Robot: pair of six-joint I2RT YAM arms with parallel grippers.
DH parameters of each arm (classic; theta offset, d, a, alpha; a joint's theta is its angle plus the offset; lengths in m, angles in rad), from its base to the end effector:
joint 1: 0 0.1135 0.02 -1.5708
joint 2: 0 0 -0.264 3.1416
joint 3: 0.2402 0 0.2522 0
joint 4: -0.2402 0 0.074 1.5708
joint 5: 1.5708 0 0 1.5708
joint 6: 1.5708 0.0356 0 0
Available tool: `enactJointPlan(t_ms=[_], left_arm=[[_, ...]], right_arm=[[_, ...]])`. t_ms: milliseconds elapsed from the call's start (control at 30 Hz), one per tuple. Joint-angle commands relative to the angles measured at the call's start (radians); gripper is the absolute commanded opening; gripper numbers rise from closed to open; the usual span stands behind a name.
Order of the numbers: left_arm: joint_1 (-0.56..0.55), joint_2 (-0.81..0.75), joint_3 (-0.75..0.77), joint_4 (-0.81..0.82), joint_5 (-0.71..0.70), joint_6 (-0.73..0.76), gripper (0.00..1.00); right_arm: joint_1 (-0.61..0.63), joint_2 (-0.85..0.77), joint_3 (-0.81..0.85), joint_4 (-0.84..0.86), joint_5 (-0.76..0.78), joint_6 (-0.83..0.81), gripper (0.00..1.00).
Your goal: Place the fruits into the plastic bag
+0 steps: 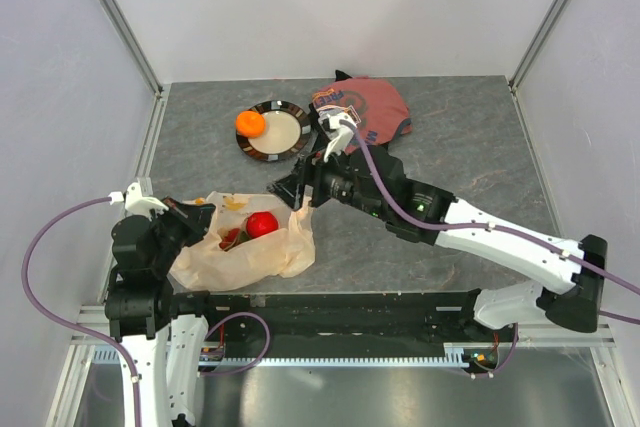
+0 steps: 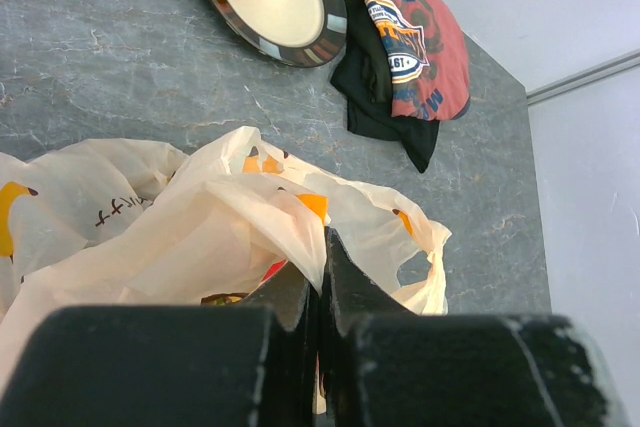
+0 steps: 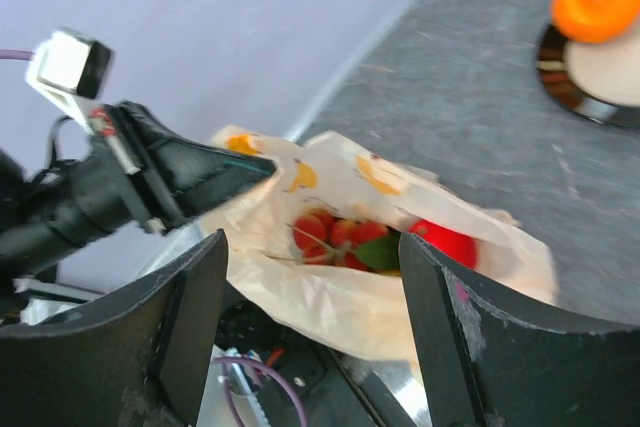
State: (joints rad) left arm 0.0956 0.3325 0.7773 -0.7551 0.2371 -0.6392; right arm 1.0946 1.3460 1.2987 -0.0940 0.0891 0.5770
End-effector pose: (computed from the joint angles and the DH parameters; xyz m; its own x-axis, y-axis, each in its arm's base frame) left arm 0.0697 -0.0017 0.3261 -0.3214 -0.6133 -0.7215 -0.0771 0.7763 -0.6256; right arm 0.1481 0.2803 0.4038 -0.5150 0.1869 -0.8366 -0.6728 0.5166 0.5296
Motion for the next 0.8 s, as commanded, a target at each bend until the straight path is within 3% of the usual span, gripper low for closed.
enactJointPlan(t_ms=[0,467,633,767], left_arm=[[0.000,0.013,0.010,0.020,-0.007,-0.005,0.02],[0.000,0.014,0.017,0.016,0.002,0.004,0.02],[0.001,0.014,0.014,0.014,0.001,0.004,0.02],[0.000,0.020,0.008,0.016,0.008,-0.002,0.01]], right_arm=[[-0.002,0.034,-0.045,-0.259,0.100,0.003,0.76],[-0.012,0.199,0.017,-0.355,0.057,0.060,0.69],[-0.030,0.214,0.005,-0.332,0.048,0.041,0.55],[-0.061,0.182,-0.074,-0.178,-0.015,0.023,0.42]])
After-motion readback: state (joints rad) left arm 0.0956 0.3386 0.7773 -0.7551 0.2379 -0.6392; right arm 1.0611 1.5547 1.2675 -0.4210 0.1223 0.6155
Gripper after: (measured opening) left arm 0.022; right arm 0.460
